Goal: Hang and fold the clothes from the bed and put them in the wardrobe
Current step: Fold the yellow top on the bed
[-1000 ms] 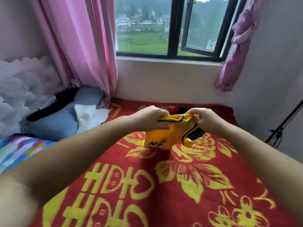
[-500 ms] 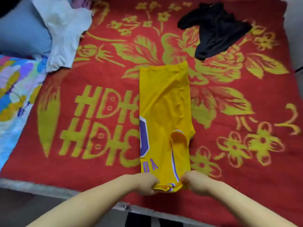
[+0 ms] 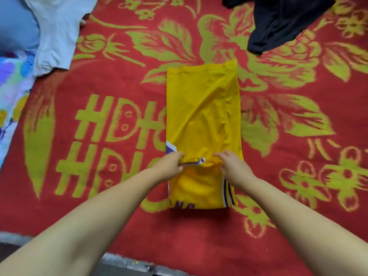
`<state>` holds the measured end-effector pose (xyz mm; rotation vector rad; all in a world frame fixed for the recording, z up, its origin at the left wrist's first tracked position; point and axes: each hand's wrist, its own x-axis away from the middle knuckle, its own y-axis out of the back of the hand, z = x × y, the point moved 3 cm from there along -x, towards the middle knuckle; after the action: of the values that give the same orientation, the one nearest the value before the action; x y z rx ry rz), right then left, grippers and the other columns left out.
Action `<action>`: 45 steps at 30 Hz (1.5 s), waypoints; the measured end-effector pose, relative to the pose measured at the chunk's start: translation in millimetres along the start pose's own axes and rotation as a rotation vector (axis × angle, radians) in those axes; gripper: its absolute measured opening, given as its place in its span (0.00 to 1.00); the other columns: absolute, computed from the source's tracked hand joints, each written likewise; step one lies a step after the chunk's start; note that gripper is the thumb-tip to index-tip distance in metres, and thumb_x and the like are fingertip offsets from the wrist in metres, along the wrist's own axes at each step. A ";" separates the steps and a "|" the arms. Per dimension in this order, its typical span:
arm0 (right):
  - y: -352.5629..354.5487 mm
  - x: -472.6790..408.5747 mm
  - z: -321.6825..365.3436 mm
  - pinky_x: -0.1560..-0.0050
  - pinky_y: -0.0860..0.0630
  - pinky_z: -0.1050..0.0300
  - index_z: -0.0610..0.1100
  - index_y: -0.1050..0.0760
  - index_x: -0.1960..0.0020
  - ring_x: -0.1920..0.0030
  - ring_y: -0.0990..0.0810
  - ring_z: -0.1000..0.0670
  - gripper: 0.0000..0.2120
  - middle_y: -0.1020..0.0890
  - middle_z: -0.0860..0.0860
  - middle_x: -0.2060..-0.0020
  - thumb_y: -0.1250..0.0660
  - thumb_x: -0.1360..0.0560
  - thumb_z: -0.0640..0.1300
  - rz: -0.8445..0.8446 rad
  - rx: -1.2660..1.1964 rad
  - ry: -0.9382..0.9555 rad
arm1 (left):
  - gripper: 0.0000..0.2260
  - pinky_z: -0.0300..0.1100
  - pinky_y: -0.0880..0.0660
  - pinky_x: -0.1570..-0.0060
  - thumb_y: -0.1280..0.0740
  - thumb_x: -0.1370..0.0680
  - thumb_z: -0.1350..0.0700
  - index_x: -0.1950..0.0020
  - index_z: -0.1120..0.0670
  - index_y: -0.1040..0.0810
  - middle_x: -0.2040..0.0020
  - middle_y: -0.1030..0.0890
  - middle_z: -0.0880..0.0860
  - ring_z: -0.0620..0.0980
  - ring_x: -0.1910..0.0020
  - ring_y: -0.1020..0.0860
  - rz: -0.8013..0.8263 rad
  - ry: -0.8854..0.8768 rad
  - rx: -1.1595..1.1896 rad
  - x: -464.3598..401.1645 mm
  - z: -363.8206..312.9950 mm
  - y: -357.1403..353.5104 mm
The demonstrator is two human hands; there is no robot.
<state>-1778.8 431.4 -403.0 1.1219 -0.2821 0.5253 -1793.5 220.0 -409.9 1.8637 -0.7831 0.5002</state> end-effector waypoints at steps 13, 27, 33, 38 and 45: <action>-100.4 30.7 -34.3 0.40 0.72 0.24 0.59 0.80 0.32 0.24 0.62 0.39 0.57 0.76 0.43 0.30 0.30 0.29 0.56 0.270 0.637 0.249 | 0.42 0.56 0.66 0.28 0.38 0.23 0.52 0.25 0.57 0.69 0.27 0.71 0.62 0.61 0.28 0.71 -0.025 -0.138 -0.513 19.4 16.0 -139.7; -68.4 66.8 -3.8 0.31 0.39 0.46 0.56 0.45 0.23 0.26 0.42 0.42 0.35 0.39 0.43 0.27 0.44 0.25 0.32 0.793 0.313 0.229 | 0.24 0.46 0.28 0.45 0.45 0.25 0.70 0.28 0.61 0.36 0.36 0.32 0.64 0.62 0.37 0.30 0.681 -0.100 -0.158 56.4 -16.1 -98.8; -36.2 45.1 1.6 0.52 0.31 0.57 0.40 0.24 0.39 0.48 0.22 0.46 0.18 0.19 0.43 0.49 0.40 0.27 0.33 0.701 -0.024 0.108 | 0.09 0.41 0.38 0.70 0.44 0.26 0.69 0.55 0.56 0.31 0.66 0.31 0.53 0.52 0.66 0.33 0.758 0.000 -0.149 44.3 -8.3 -70.5; -9.8 -9.7 -29.0 0.50 0.32 0.54 0.43 0.32 0.30 0.39 0.25 0.42 0.20 0.24 0.41 0.37 0.38 0.21 0.41 0.142 -0.190 -0.133 | 0.11 0.40 0.32 0.67 0.42 0.25 0.67 0.46 0.58 0.26 0.53 0.22 0.58 0.56 0.55 0.26 0.107 0.218 0.125 -8.4 21.1 -18.7; -74.8 32.0 -7.9 0.28 0.49 0.34 0.49 0.49 0.22 0.23 0.50 0.38 0.41 0.48 0.42 0.23 0.32 0.29 0.52 0.055 0.334 0.244 | 0.39 0.59 0.58 0.27 0.43 0.22 0.40 0.23 0.52 0.65 0.22 0.61 0.59 0.56 0.23 0.64 -0.221 -0.086 -0.391 17.6 -1.4 -91.4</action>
<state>-1712.3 422.2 -449.5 1.3603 -0.0112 0.7703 -1716.1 241.7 -457.0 1.5867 -0.6659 0.1151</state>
